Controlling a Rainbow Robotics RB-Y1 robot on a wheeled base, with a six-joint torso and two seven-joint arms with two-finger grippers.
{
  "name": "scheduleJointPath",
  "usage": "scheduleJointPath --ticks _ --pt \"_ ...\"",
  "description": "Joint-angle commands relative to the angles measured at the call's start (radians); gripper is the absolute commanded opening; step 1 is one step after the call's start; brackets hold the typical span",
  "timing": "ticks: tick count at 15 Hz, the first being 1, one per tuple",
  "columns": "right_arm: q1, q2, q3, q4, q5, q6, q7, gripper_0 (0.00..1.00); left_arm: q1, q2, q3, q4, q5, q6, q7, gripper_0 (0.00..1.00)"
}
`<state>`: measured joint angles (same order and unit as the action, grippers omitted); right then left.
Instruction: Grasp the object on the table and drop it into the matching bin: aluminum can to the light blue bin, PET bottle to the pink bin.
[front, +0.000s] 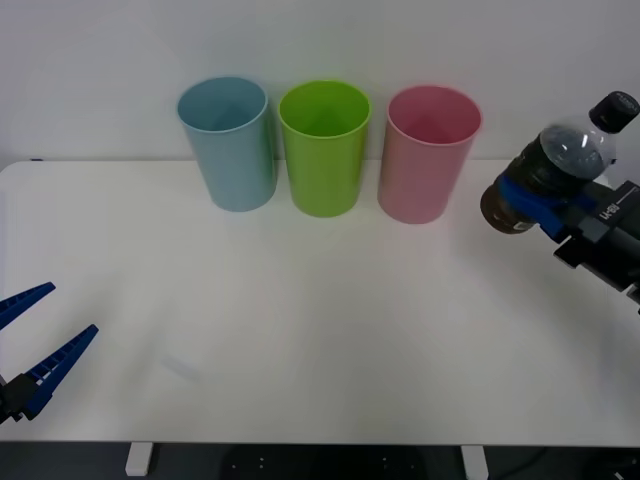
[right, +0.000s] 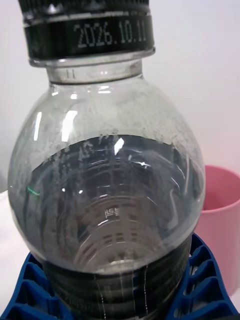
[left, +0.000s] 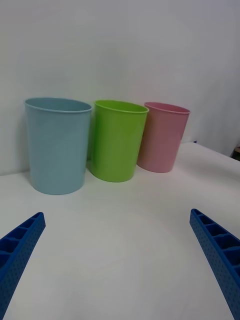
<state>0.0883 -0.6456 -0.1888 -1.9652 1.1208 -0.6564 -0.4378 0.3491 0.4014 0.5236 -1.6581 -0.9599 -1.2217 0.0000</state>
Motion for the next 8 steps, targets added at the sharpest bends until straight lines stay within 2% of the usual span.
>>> scheduleJointPath --ticks 1,4,8 --pt "-0.056 -0.051 0.003 0.026 0.000 0.001 -0.042 0.00 0.000 0.000 0.000 0.000 0.000 0.000 0.000 1.00" --pt "-0.156 -0.100 0.042 0.109 -0.001 0.001 -0.049 0.00 0.000 0.000 0.000 0.000 0.000 0.000 0.000 1.00" --pt "-0.318 -0.124 0.106 0.252 0.000 0.000 -0.049 0.00 0.000 0.000 0.000 0.000 0.000 0.000 0.000 1.00"
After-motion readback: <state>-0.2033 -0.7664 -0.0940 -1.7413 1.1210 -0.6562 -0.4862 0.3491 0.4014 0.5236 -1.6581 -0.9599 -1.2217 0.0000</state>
